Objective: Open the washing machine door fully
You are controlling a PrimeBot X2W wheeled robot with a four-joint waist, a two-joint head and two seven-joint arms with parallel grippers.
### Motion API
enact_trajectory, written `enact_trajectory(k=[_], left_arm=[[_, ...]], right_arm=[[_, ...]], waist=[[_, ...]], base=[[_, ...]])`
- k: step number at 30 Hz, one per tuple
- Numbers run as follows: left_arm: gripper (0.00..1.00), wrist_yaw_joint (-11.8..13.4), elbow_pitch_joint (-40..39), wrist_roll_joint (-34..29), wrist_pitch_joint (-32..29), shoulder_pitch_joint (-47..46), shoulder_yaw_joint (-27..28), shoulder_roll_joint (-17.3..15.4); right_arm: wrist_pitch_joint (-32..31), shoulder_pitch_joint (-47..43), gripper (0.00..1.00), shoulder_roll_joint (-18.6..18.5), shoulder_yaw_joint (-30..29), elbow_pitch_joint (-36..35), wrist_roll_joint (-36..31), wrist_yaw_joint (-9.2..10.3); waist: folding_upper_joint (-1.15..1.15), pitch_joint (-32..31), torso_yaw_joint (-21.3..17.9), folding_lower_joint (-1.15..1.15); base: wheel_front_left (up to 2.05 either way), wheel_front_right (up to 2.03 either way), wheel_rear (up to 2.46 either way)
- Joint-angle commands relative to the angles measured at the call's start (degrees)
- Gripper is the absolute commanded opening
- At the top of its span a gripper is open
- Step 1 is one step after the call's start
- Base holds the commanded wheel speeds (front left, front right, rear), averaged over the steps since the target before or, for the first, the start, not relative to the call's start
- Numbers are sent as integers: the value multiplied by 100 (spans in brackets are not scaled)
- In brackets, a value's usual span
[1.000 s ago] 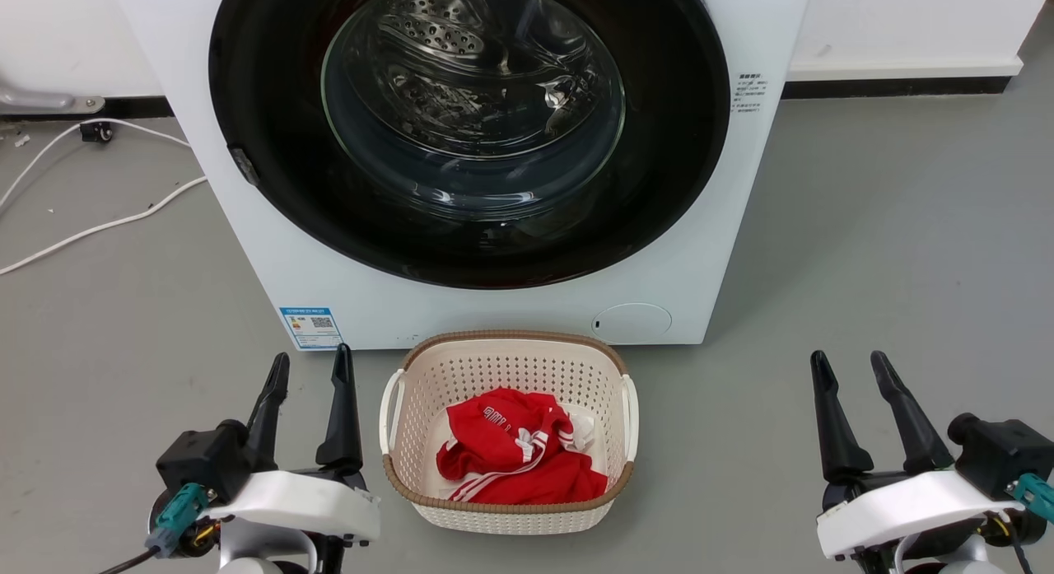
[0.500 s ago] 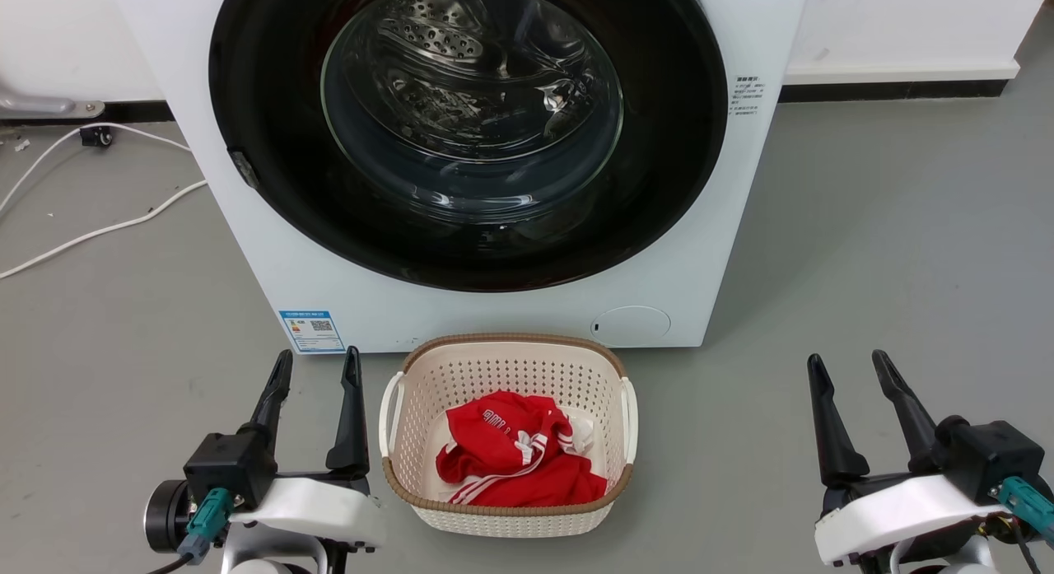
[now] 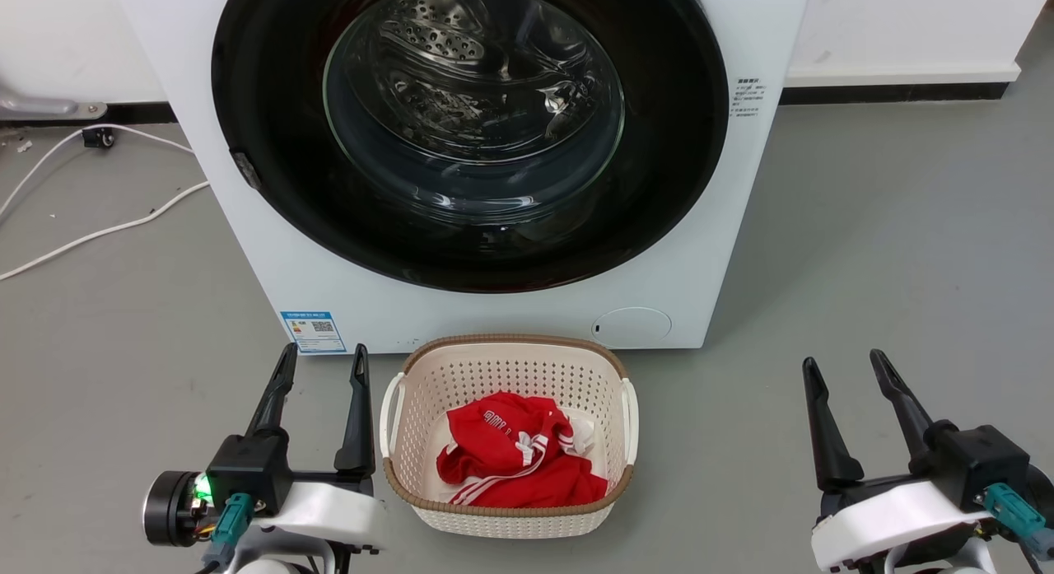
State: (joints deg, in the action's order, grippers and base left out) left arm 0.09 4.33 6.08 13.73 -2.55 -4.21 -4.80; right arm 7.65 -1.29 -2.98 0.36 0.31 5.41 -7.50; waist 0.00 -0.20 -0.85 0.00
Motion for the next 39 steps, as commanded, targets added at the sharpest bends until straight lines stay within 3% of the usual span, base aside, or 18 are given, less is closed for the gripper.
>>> enact_trajectory(k=[1, 12, 29, 30, 32, 39], left_arm=[[100, 35, -36, -111, 39, 19, -8, -24], [100, 112, -21, -416, 156, 86, 57, 11], [100, 13, 166, -320, 149, 98, 165, 76], [100, 8, 170, -326, 149, 98, 167, 78], [100, 2, 181, -329, 149, 93, 170, 83], [100, -7, 192, -341, 149, 98, 197, 94]], right_arm=[[46, -17, 100, 15, 18, -44, -108, 2], [94, -40, 100, 18, 79, -68, -429, 2], [124, -40, 100, 18, 75, 53, -274, 2], [123, -35, 42, 18, 77, 60, -270, 2], [115, -26, 0, 18, 84, 79, -229, 2], [135, -21, 0, 18, 104, 120, -118, 2]], waist=[[0, 3, -2, 0], [0, 2, -35, 0], [0, -6, -68, 0], [0, -5, -69, 0], [0, -3, -70, 0], [0, 0, -70, 0]], base=[[0, 0, 0], [0, 0, 0], [0, 0, 0], [0, 0, 0], [0, 0, 0], [0, 0, 0]])
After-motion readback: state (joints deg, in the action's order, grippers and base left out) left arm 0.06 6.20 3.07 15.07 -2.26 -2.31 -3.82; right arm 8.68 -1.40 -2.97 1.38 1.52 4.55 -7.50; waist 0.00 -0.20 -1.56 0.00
